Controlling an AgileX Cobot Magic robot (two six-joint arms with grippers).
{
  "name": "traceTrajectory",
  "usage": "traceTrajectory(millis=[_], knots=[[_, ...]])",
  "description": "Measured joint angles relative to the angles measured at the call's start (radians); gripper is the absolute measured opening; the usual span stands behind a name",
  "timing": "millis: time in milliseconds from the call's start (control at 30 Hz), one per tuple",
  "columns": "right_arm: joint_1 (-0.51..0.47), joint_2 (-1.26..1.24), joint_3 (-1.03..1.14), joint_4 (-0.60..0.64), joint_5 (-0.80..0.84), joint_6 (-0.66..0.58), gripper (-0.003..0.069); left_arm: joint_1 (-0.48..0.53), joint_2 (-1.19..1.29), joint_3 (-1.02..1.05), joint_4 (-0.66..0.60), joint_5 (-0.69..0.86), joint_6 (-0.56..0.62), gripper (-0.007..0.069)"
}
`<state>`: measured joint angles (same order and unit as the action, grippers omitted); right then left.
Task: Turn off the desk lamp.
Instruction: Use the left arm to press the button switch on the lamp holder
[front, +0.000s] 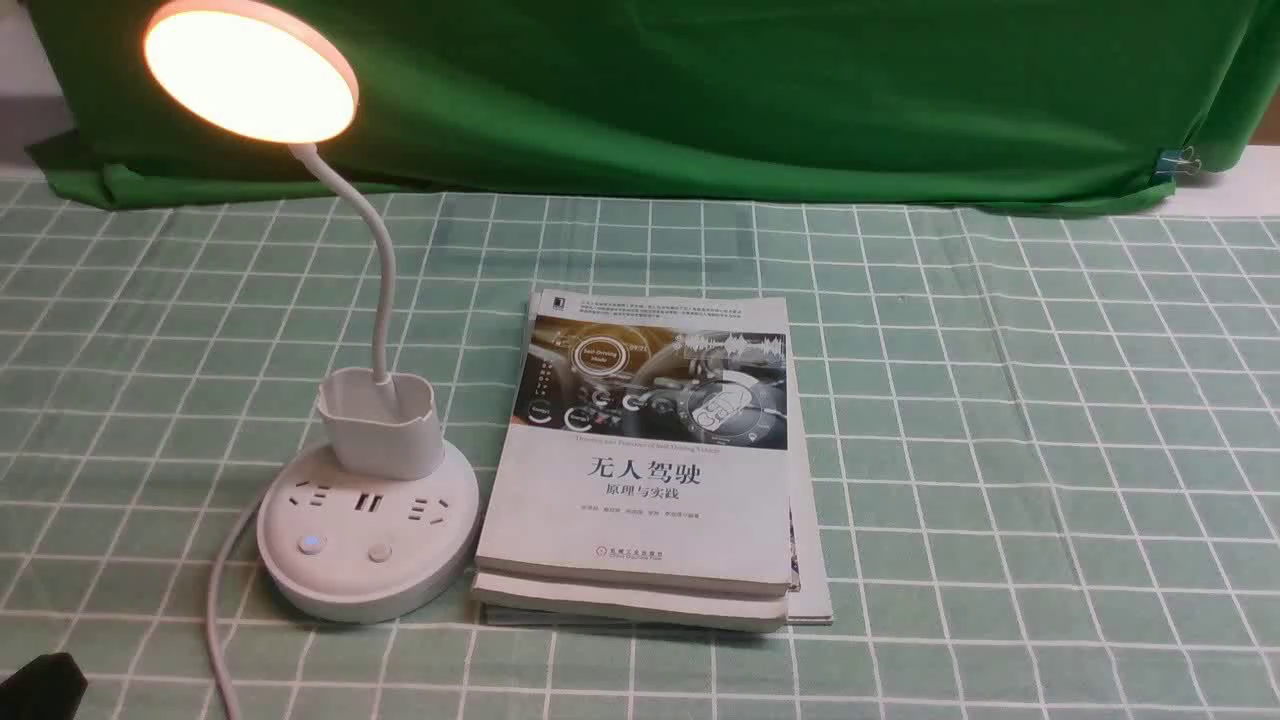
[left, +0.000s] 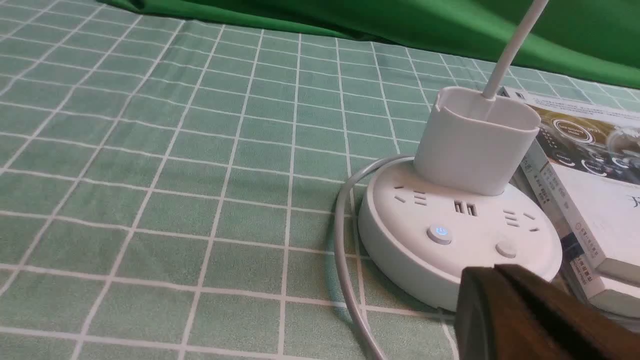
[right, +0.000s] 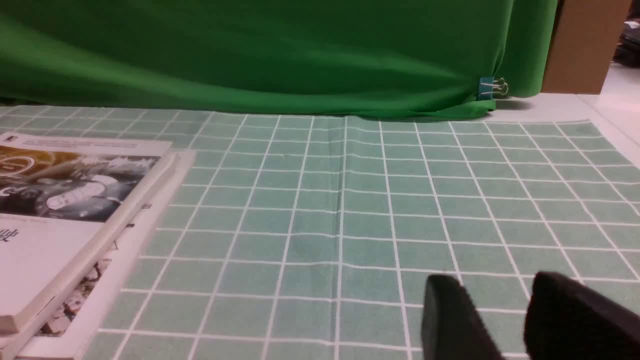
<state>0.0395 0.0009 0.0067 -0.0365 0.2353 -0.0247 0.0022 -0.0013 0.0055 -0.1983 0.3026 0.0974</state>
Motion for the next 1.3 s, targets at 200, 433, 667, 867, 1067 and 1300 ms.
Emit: traceTrajectory(millis=[200,433,667,867,1067,1300], knots=[[0.0,0.0,0.0,0.0,0.0,0.0,0.0242,0.0,0.0,0.0,0.0,0.0,0.0,0.0],[0.0,0.0,0.0,0.0,0.0,0.0,0.0242,0.0,0.0,0.0,0.0,-0.011,0.0,0.0],[0.0,0.0,0.0,0.0,0.0,0.0,0.0242,0.0,0.0,0.0,-0.213,-0.102,-0.058,0.0],[0.0,0.0,0.0,0.0,0.0,0.0,0.0242,0.0,0.0,0.0,-0.609,-0.239,-0.112,0.0],[0.0,0.0,0.0,0.0,0.0,0.0,0.0242,-0.001,0.0,-0.001,-0.624,-0.303,-0.097,0.0],[0.0,0.0,0.0,0.0,0.0,0.0,0.0242,-0.003,0.273,-0.267,-0.366,0.133,-0.09,0.0]])
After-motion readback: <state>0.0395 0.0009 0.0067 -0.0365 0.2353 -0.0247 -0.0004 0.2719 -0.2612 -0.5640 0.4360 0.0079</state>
